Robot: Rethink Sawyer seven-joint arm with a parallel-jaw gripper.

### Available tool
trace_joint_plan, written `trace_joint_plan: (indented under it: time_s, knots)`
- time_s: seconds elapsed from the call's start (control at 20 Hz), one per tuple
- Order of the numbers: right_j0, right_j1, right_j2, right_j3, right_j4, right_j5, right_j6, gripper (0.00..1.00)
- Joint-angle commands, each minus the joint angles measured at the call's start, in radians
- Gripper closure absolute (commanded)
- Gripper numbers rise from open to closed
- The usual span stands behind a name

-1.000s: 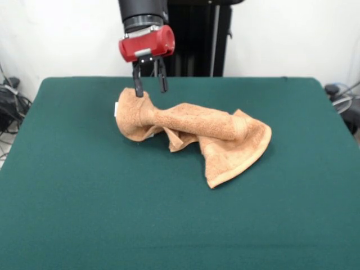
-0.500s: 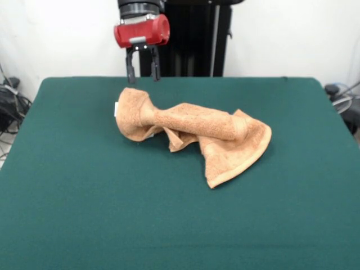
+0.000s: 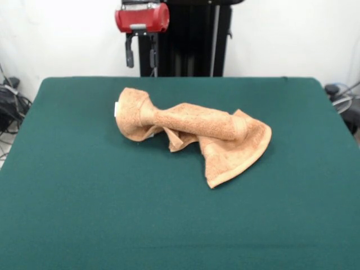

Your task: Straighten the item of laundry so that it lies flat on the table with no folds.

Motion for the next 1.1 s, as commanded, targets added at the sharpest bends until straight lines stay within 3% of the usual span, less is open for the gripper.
trace_joint_plan:
  time_s: [0.05, 0.2, 0.45, 0.65, 0.8, 0.95, 1.1]
  knots:
    - [0.076, 0.0, -0.081, 0.031, -0.037, -0.007, 0.058, 0.0]
    - [0.078, 0.014, -0.088, 0.023, -0.05, -0.048, 0.064, 0.0]
    - [0.11, 0.123, -0.147, -0.042, -0.039, -0.231, 0.046, 0.0]
    - [0.145, 0.119, -0.181, -0.043, -0.02, -0.258, 0.037, 0.0]
    - [0.187, -0.063, -0.165, 0.04, -0.007, -0.138, 0.056, 0.0]
    - [0.189, -0.369, 0.001, 0.175, 0.051, 0.07, 0.117, 0.0]
    - [0.161, -0.497, 0.153, 0.236, 0.138, 0.169, 0.157, 0.0]
